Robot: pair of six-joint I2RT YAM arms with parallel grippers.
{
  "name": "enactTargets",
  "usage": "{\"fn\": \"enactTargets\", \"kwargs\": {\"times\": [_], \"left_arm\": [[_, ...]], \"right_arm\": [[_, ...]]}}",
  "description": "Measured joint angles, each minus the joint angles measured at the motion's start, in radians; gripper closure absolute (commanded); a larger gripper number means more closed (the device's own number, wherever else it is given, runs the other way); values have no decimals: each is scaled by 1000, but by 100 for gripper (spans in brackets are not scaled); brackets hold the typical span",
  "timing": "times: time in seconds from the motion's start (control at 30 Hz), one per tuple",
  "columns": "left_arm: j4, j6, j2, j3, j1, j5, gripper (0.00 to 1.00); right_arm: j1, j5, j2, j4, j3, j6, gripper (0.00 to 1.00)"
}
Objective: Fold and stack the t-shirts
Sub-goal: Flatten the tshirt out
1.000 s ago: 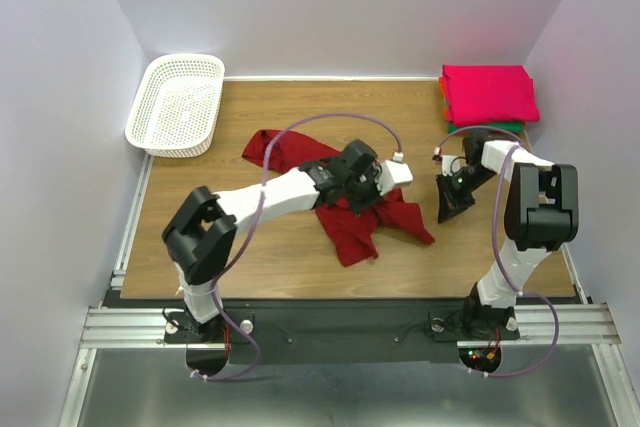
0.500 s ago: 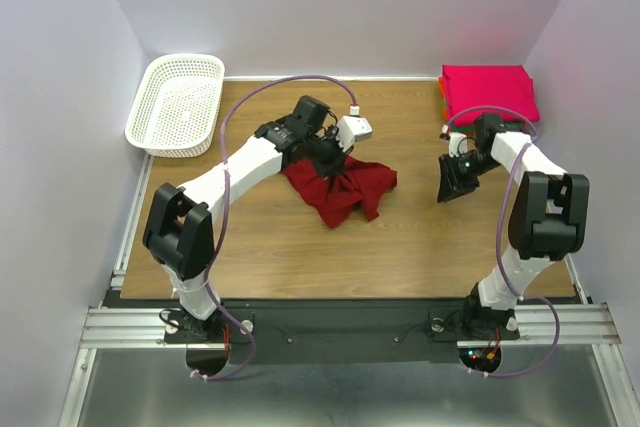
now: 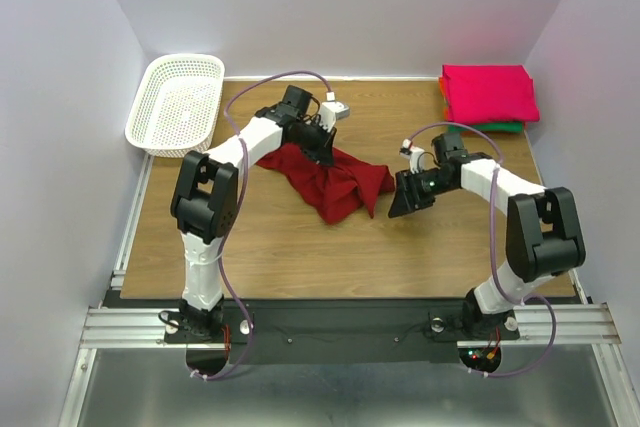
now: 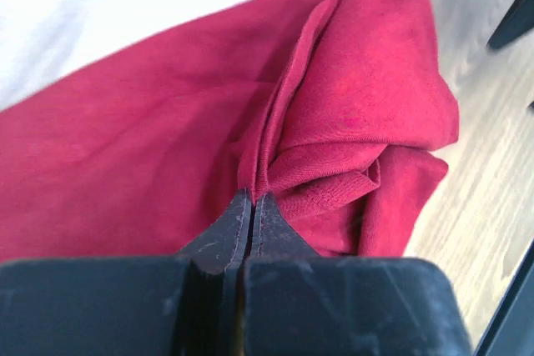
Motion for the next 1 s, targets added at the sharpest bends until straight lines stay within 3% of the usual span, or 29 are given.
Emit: {"fn": "enactTargets", "kwargs": {"times": [0.23, 0.5, 0.57, 0.6, 0.73, 1.0], "left_arm": [[-8, -13, 17, 41, 12, 31, 100], [-20, -14, 42, 63, 12, 41, 100], [-22, -14, 49, 65, 15, 42, 100], [-29, -13, 54, 69, 17, 41, 100], [-55, -5, 58, 86, 29, 43, 98], [-148, 77, 56, 103, 101, 74, 93]], "right_arm": [[69, 2, 35, 196, -42, 104, 39], [148, 3, 122, 310, 8, 155, 43], [175, 9, 162, 322, 23, 157, 56], [184, 13, 181, 325, 30, 160, 69], [199, 37, 211, 324, 36, 163, 100], [173, 137, 89, 275, 2, 118, 99]]}}
